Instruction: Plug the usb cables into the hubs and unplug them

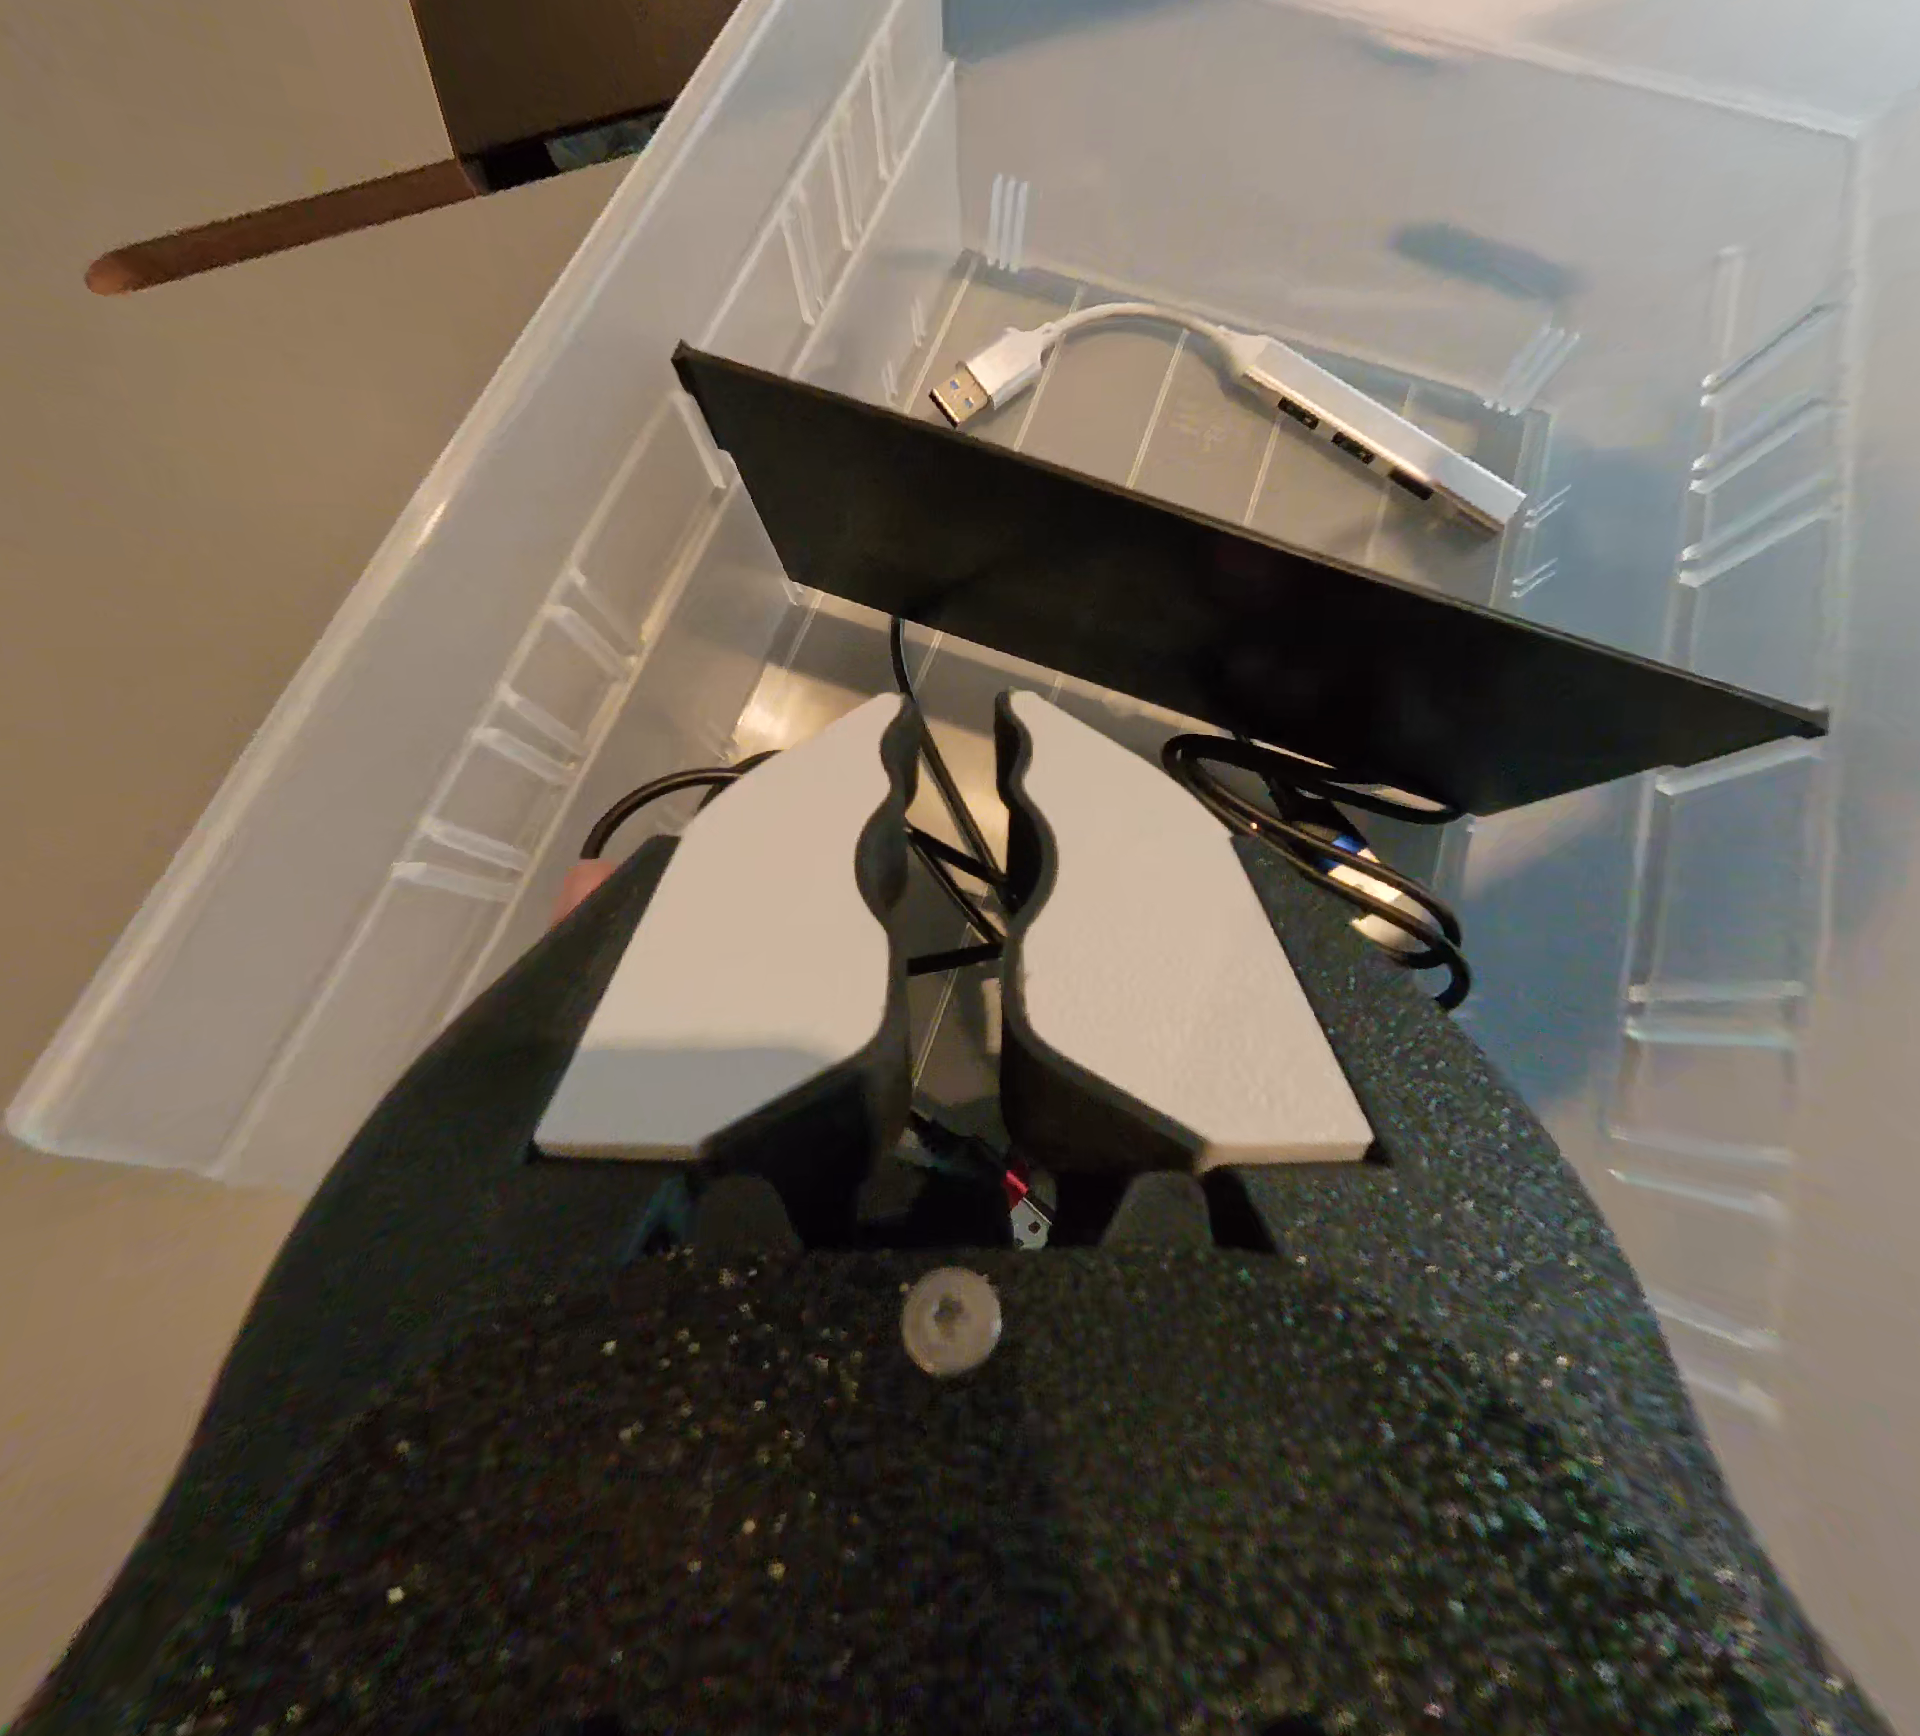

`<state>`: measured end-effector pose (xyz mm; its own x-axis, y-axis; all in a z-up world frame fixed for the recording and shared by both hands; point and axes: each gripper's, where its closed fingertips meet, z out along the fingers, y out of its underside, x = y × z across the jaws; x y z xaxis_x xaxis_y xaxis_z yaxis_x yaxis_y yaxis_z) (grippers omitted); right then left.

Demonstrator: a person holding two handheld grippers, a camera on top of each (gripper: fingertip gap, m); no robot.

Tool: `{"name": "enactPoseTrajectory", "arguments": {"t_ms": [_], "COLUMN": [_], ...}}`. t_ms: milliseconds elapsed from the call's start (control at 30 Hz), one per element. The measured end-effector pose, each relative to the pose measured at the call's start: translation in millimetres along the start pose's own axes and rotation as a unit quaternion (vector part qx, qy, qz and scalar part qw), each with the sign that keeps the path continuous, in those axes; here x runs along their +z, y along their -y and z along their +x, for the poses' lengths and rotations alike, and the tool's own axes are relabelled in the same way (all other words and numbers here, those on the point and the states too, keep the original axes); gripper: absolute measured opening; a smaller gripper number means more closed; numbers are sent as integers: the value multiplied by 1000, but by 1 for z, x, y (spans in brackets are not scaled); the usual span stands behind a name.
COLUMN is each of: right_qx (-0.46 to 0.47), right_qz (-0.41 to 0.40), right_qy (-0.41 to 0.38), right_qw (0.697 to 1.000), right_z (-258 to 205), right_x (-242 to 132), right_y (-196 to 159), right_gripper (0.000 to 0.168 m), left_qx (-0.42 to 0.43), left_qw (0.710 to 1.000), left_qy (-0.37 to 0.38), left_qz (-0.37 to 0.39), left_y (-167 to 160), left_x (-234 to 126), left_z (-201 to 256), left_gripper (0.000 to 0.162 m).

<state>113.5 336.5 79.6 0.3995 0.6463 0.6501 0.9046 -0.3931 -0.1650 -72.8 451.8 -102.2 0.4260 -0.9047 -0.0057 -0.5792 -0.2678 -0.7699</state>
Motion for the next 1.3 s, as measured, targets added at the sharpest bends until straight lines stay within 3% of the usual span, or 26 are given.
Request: {"name": "enactPoseTrajectory", "arguments": {"t_ms": [200, 400, 500, 733, 800, 1067, 1300], "right_qx": [72, 133, 154, 158, 150, 105, 90], "right_qz": [26, 31, 26, 46, 47, 66, 73], "right_qy": [1, 36, 53, 76, 81, 75, 60], "right_qw": [997, 990, 986, 983, 984, 989, 991], "right_z": [-51, -131, -162, -199, -208, -226, -230], "right_x": [-31, -25, -18, -3, 5, 35, 54], "right_y": [-48, -93, -114, -132, -134, -136, -134], "right_gripper": [3, 3, 3, 3, 3, 4, 3], "left_qx": [19, 67, 130, 149, 155, 154, 133], "left_qw": [999, 993, 988, 987, 986, 988, 987], "left_qy": [10, 41, 34, -44, -36, -8, 83], "left_qz": [36, 82, 70, -32, -44, -31, -44], "left_y": [20, 60, 70, 58, 53, 41, 17], "left_x": [-18, -33, -26, 5, 8, -1, -22], "left_z": [-3, -29, -37, -47, -53, -51, -67], "left_gripper": [18, 21, 20, 13, 4, 0, 0]}}
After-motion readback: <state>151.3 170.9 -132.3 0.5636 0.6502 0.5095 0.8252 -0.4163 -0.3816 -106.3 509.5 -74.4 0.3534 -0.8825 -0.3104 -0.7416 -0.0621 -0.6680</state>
